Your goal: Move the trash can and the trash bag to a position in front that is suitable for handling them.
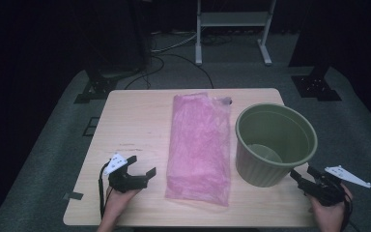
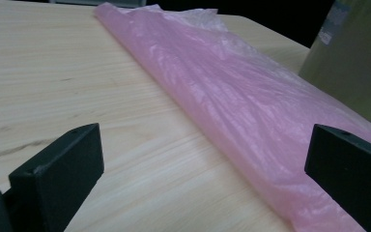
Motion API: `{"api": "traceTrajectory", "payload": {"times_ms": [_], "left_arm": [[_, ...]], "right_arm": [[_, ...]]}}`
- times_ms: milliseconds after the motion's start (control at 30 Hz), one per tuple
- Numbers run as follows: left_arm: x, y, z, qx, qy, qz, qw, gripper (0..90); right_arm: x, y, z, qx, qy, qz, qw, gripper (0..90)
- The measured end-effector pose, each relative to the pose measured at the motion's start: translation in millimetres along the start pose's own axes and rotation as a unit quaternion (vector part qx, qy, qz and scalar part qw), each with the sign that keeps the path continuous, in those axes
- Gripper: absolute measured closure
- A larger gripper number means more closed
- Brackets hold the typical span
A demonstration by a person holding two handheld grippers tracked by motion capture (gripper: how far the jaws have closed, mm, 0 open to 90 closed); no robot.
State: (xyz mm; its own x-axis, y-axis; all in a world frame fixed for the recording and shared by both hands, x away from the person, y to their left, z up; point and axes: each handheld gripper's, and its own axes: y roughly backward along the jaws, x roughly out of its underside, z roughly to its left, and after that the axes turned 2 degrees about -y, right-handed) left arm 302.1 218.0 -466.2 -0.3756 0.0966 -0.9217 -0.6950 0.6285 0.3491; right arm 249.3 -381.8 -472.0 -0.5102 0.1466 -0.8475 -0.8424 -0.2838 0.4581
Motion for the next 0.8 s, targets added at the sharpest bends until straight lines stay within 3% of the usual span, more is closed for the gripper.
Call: {"api": "traceTrajectory", "payload": {"times_ms": [167,400,600,800], "left_arm": [[-7.6,-14.4,-2.1,0.005,-0.009,0.013,0.9999,0.0],[-14.3,-47.6,0.4,0.012,0.002,0.043,0.999,2.3],[-17.4,-73.6,4.9,0.001,0.009,0.077,0.997,6.3],[-23.5,-93.2,3.8,-0.001,-0.01,0.108,0.9941,12.8]], "right_arm": [[-1.8,-1.2,-1.2,0.002,-0.001,-0.002,1.0,25.0],[-2.5,-2.6,-2.9,0.001,-0.001,0.001,1.0,25.0],[-1.8,-1.0,-2.0,0.002,0.004,0.001,1.0,25.0],[-1.8,2.1,-2.9,0.005,0.003,-0.005,1.0,25.0]]}}
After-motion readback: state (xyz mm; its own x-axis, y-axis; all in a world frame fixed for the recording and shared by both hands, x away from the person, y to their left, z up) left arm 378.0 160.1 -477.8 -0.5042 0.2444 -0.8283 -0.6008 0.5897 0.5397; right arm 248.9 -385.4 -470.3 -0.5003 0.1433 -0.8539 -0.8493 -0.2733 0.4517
